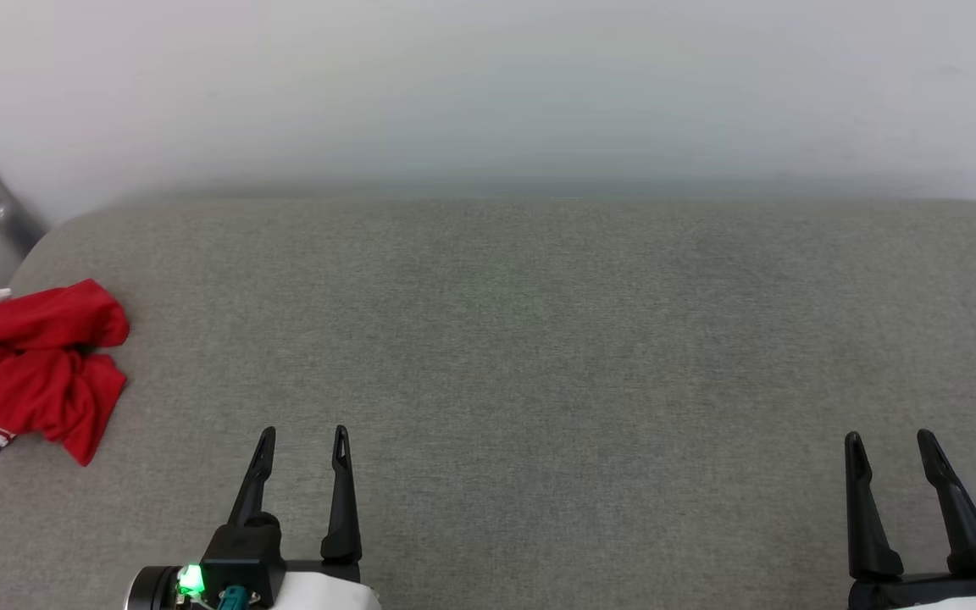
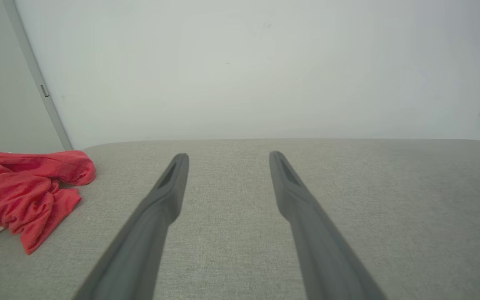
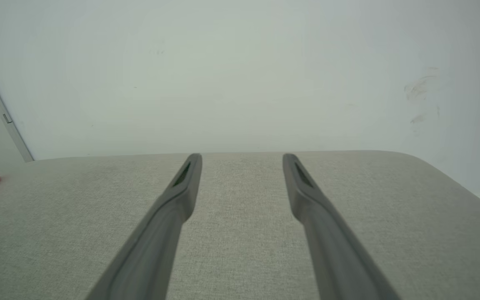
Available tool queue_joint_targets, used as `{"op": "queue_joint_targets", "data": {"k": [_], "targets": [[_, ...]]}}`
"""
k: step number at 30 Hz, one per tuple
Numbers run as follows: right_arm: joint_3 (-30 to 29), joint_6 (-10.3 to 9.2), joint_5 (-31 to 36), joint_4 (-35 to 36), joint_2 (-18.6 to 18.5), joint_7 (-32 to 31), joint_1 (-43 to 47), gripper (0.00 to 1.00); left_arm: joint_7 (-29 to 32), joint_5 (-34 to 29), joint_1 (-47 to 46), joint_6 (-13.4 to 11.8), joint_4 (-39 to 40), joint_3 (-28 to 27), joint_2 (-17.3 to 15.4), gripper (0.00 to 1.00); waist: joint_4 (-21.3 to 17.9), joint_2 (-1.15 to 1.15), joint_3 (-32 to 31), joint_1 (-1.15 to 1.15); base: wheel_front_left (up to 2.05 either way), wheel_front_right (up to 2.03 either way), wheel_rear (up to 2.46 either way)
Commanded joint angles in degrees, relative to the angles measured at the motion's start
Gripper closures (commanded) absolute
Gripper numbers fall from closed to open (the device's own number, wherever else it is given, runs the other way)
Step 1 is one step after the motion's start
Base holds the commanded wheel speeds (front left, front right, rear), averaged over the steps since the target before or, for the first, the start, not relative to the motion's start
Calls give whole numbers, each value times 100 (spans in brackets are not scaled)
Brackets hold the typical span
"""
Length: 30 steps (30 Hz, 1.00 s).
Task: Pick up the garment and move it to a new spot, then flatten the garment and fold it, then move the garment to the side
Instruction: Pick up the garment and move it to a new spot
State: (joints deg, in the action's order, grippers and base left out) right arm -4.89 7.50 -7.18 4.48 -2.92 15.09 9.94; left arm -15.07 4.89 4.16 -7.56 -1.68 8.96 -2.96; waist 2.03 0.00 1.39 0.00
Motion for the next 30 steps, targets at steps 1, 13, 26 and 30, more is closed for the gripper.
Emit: {"op": "queue_joint_targets", "data": {"k": [1, 13, 26, 30], "targets": [[5, -2, -24, -1, 7, 12, 69, 0, -16, 21, -34, -14, -3, 1, 10, 0, 26, 0, 2, 0, 0, 0, 0], [27, -2, 20, 55, 7, 12, 83, 0, -16, 29, -115, -105, 16, -53, 9, 0, 782, 0, 41, 0, 0, 0, 0], [53, -2, 77, 93, 6, 12, 128, 0, -16, 112, -70, -249, 15, -207, 9, 0, 1963, 0, 73, 0, 0, 0, 0], [59, -2, 101, 107, 6, 12, 136, 0, -16, 154, -57, -279, 34, -239, 9, 0, 2285, 0, 78, 0, 0, 0, 0]]}}
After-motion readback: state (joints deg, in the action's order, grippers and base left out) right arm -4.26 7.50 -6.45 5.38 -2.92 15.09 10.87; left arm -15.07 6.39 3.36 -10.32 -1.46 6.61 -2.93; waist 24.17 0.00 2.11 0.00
